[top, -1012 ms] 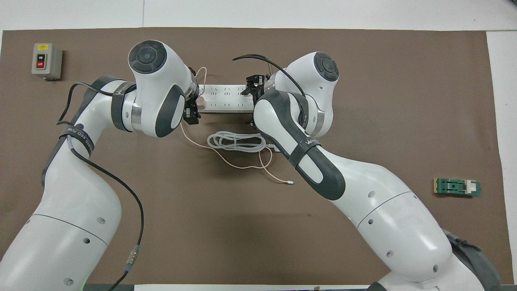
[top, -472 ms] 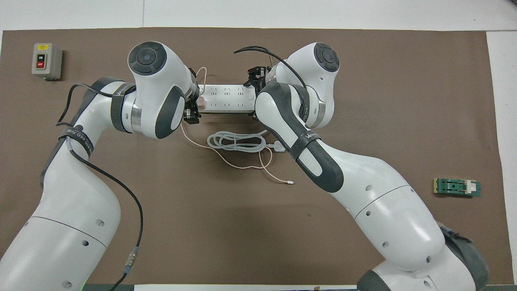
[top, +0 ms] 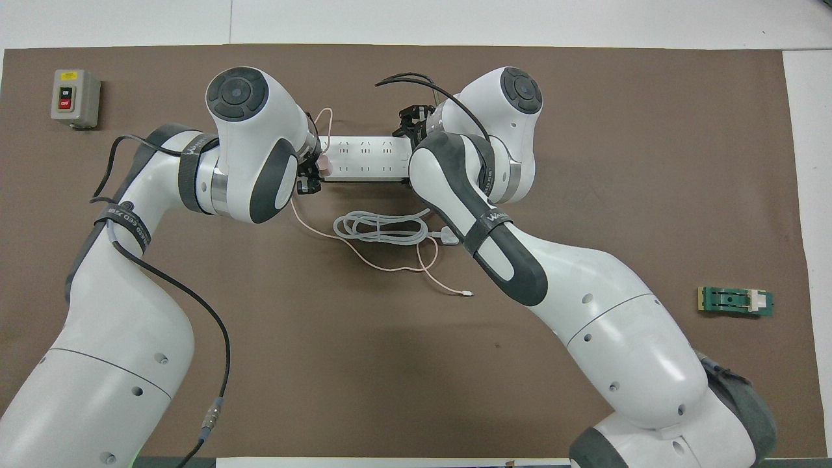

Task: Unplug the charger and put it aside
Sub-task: 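Grasp the pink charger with the left gripper while the right gripper holds the strip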

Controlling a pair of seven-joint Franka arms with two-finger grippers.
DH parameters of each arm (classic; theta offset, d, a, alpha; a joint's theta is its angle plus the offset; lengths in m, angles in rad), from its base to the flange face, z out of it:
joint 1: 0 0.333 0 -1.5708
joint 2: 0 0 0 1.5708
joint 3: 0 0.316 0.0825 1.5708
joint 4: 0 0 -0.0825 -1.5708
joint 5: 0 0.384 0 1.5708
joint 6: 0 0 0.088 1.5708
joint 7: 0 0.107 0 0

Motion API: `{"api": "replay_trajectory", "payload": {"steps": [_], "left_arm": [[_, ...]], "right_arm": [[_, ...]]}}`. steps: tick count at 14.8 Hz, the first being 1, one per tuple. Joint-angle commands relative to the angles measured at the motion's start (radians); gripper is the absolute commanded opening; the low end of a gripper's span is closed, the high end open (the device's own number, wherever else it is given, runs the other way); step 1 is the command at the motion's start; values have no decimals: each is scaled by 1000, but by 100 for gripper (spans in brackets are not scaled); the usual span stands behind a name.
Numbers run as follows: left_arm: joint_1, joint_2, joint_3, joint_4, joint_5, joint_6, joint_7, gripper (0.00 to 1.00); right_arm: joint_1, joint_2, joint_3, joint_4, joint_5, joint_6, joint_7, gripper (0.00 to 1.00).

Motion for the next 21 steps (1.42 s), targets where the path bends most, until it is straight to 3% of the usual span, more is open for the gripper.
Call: {"api": "replay_trajectory", "payload": {"steps": [1, 6, 8, 13, 19, 21], "left_arm": [[-15, -34, 16, -48, -9, 21, -4, 11], [-7, -34, 16, -48, -8, 19, 5, 10], [-7, -34, 16, -48, -8, 19, 5, 0], [-3, -34, 16, -43, -8, 6, 5, 0], [22, -39, 18, 32, 46, -128, 39, 0], [45, -77, 16, 35, 44, -162, 69, 0]], "right_arm": [[-3, 45, 3, 41, -13, 20, 10, 83], [1, 45, 3, 36, -7, 24, 10, 81], [1, 45, 3, 36, -6, 24, 10, 81], [1, 45, 3, 35, -6, 26, 10, 81], [0, 45, 3, 32, -7, 26, 10, 81], [-2, 45, 3, 32, -7, 24, 10, 81]]}}
